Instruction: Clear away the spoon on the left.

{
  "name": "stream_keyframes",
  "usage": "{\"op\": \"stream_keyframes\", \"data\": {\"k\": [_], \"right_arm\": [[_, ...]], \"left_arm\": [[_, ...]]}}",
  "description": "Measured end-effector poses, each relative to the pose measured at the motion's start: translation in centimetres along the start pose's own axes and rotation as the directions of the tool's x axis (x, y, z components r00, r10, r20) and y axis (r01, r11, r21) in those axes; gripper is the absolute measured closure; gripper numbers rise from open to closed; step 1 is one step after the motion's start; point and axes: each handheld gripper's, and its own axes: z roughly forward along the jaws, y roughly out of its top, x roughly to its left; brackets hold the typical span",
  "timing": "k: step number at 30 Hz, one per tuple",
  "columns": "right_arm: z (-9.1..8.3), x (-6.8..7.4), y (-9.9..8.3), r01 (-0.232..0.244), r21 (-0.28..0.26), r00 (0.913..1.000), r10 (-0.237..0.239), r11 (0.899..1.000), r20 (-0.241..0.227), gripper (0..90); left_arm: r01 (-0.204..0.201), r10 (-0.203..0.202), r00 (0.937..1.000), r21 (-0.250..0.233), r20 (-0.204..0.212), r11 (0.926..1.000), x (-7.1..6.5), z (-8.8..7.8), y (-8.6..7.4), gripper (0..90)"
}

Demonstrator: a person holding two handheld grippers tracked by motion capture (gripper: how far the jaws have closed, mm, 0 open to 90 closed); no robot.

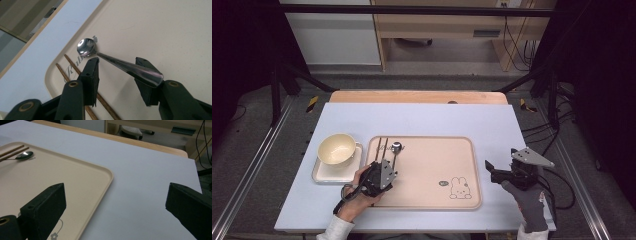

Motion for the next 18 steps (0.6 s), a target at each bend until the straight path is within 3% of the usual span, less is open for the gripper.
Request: {"op": "stream_keyframes", "data": {"k": [7,12,18], "right_arm": [[-0.09,0.04,0.03,-0.008,0.000,1.0000,0.008,1.000,-0.004,3.3],[-0.09,0.04,0.03,-0.008,0.000,1.0000,0.008,1.000,-0.003,3.3],[-0.08,0.01,0.03,-0.001,-0.003,1.0000,0.001,1.000,0.001,3.3]], "left_arm": [[0.002,-0.002,0.9998,0.008,0.018,1.0000,-0.17,0.23,-0.07,42.9],[0.024,-0.025,0.9991,0.035,0.035,0.9991,-0.21,0.52,-0.21,35.1],[0.027,-0.030,0.9980,0.044,0.055,0.9987,-0.34,0.67,-0.42,30.8]]}}
